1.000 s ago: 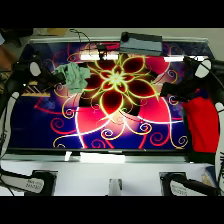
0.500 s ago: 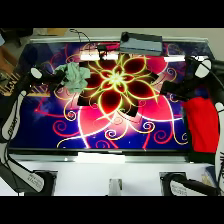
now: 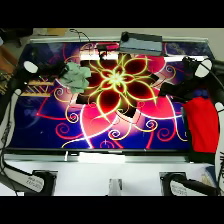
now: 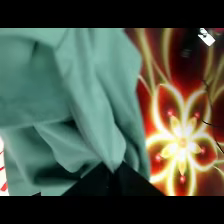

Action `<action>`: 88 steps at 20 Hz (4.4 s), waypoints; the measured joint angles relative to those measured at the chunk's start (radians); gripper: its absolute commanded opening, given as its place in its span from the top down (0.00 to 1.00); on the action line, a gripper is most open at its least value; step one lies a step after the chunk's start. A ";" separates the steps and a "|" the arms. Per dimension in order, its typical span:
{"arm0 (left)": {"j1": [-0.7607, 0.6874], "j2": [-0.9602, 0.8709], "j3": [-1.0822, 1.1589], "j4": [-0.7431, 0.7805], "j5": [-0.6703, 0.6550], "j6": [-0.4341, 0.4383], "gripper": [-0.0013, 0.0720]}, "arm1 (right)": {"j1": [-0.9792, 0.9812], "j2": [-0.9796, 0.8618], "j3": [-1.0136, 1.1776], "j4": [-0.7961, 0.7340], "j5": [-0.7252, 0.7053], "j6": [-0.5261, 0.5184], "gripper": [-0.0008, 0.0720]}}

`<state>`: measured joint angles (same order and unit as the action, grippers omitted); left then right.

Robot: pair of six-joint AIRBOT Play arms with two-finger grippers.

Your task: Fold the shirts.

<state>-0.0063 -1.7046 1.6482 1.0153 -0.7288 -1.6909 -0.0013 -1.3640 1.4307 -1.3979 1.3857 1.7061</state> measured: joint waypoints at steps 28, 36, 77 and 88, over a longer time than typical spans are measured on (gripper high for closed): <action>-0.640 0.354 -0.282 0.277 -0.405 0.115 0.07 | 0.000 0.344 -0.042 -0.039 0.112 -0.085 0.07; -0.403 0.464 -0.612 0.194 -0.587 0.106 0.07 | 0.000 0.236 -0.386 0.118 0.058 -0.142 0.07; -0.093 0.891 -0.148 -0.355 -0.096 0.388 0.94 | 0.001 0.589 0.003 0.512 -0.344 -0.219 0.95; -0.285 0.826 0.033 -0.466 0.037 0.504 0.94 | -0.001 0.680 0.129 0.385 -0.262 -0.105 0.95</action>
<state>-0.2913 -0.8787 1.6814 0.5495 -0.6918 -1.1870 -0.0025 -0.6842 1.5597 -1.0126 1.1240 1.6012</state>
